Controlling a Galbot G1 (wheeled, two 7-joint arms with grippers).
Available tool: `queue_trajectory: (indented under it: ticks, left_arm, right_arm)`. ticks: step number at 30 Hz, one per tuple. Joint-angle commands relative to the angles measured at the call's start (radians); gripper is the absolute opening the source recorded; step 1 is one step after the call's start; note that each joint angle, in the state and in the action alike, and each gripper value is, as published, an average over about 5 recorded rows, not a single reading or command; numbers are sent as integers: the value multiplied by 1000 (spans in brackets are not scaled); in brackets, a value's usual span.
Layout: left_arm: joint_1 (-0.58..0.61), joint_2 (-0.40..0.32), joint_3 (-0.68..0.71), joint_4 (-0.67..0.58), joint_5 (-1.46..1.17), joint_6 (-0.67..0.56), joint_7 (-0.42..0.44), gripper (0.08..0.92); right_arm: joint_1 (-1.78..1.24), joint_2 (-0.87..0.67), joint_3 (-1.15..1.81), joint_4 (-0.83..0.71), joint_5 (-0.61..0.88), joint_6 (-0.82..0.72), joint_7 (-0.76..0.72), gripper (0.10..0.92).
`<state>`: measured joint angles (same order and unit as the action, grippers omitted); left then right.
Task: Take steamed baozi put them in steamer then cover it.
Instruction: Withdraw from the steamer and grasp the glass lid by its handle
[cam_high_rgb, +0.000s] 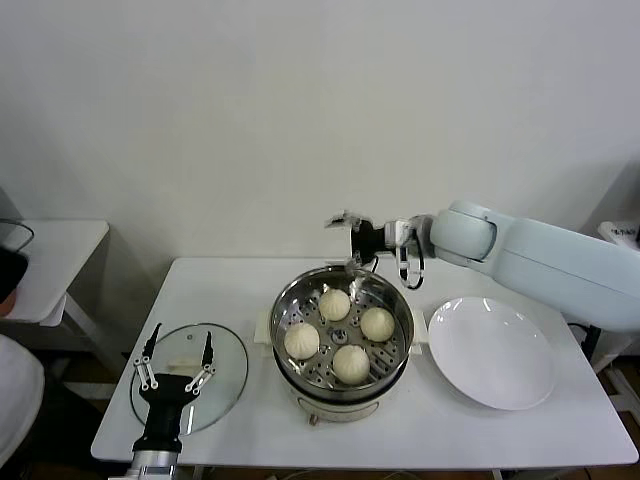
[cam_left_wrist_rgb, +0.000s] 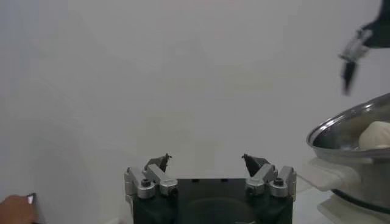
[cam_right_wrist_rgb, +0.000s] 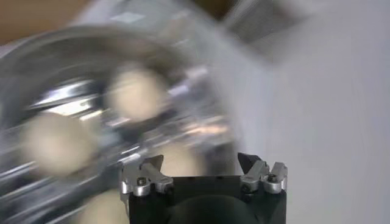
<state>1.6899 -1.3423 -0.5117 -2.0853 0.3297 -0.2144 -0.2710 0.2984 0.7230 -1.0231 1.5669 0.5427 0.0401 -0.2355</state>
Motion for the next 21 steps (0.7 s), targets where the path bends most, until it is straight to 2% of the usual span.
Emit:
queue_trajectory:
  ticks: [1,11,16,21]
  left_arm:
    - [-13,3,-12,11,66,-8,-9,823]
    - [-40,29,-55,68,176,-34,-23,823]
    - [-50,52,-86,127,296,-36,-40,823]
    - [-54,70,-127,203,468,-26,-54,823]
  right_arm:
    - [-679,-71,683,16,36,272,570,823]
    - [-1211,243,1282,-26,-103,376,486,823]
    - [-1343,350,1431,-38,-114,419,429,823]
    - [-1432,384,1517,-40,-110,439,392,823]
